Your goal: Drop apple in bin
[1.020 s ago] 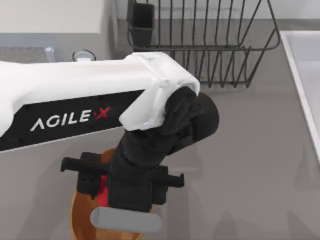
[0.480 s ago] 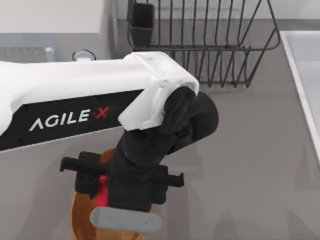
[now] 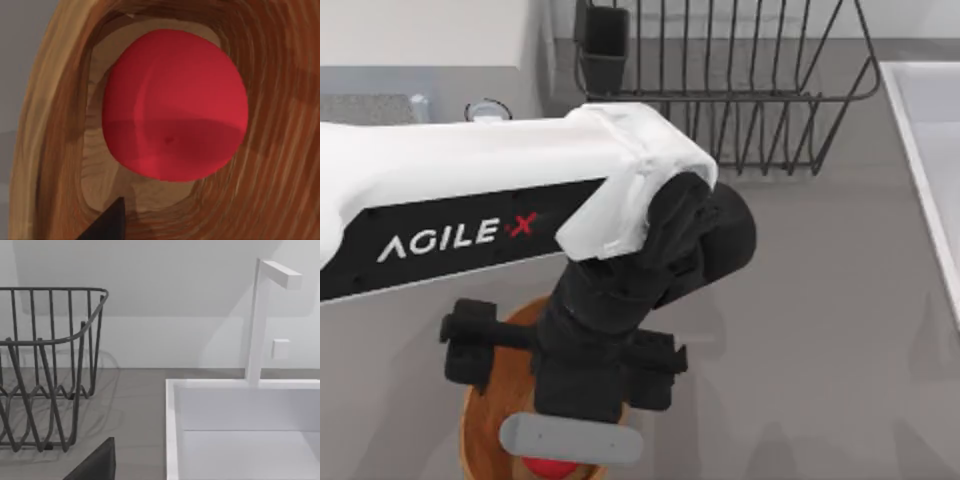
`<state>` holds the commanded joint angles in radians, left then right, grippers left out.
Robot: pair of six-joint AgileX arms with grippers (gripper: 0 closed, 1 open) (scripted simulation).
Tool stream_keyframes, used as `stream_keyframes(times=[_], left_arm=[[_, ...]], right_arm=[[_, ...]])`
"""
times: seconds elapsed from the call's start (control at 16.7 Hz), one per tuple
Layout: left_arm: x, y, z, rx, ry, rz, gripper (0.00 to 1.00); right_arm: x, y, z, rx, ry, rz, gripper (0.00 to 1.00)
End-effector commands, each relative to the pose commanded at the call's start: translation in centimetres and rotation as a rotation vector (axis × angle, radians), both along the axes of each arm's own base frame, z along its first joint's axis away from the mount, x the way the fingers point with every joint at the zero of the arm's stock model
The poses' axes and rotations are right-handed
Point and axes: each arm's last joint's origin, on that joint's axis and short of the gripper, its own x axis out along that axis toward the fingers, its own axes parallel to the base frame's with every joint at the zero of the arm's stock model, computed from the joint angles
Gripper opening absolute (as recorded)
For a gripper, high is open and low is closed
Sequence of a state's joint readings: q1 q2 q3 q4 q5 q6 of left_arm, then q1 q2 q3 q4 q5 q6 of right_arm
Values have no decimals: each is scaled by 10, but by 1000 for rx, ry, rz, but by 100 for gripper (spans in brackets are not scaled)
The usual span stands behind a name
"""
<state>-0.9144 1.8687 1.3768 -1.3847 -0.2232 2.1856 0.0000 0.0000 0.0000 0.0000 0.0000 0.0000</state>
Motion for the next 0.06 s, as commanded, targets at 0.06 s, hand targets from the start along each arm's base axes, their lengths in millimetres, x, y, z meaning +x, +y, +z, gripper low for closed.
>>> stream_keyframes(times=[0.06], left_arm=[[0, 0, 0, 0, 0, 0, 100]], right_arm=[[0, 0, 0, 0, 0, 0, 100]])
